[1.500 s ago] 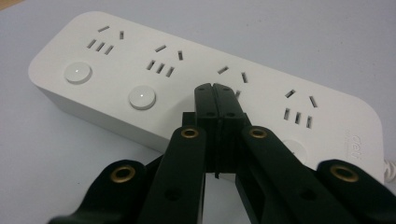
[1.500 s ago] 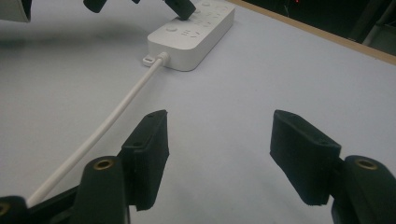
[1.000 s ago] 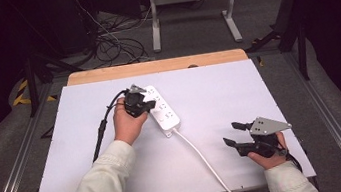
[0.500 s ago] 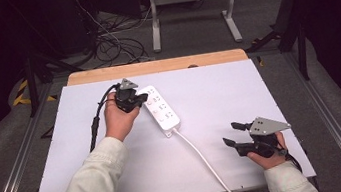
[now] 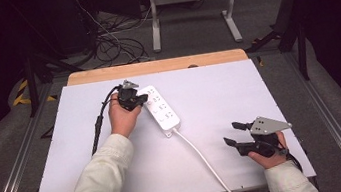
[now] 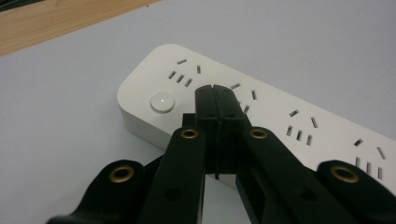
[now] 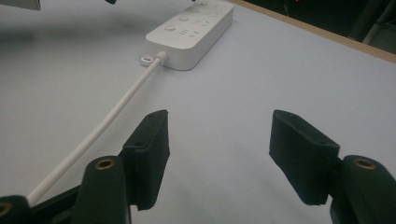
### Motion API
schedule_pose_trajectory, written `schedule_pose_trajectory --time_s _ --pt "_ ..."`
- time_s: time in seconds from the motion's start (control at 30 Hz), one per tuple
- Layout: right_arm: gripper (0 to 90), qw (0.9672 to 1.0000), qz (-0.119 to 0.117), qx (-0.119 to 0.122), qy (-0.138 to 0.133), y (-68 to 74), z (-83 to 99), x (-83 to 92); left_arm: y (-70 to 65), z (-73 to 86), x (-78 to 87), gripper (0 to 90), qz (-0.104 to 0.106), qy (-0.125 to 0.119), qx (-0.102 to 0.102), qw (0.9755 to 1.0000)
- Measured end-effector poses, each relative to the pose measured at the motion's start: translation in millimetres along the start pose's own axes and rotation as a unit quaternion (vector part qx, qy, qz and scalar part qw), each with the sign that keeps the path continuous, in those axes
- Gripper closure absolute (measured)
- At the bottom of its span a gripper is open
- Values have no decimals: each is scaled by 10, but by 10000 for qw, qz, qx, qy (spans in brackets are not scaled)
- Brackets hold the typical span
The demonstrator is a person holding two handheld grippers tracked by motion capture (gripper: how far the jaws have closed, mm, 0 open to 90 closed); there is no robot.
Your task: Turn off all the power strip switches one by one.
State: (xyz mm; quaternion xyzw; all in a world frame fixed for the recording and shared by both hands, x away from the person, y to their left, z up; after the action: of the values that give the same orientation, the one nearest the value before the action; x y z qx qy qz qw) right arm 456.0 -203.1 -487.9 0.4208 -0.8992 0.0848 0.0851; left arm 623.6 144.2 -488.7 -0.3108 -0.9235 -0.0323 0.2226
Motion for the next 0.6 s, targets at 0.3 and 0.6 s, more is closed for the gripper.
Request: schedule_pose_trajectory --time_s 0.3,0.6 --pt "386 10000 -16 10 -13 5 -4 2 -48 12 -24 900 111 18 -48 9999" --pt "386 10000 -13 25 -15 5 -7 7 -51 45 -53 900 78 116 -112 9998"
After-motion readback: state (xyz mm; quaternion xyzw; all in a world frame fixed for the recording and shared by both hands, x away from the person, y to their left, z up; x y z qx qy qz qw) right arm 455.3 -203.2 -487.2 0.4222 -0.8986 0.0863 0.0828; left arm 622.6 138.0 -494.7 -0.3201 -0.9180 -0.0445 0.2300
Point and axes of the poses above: each handheld gripper's, and its own axes: x roughly backward along the jaws, z roughly out of its underside, y roughly to its left, the point moved 5 cm from there along -x, roughly forward along the jaws, and after that the axes turned 13 degrees about -y, right-handed, at the moved point
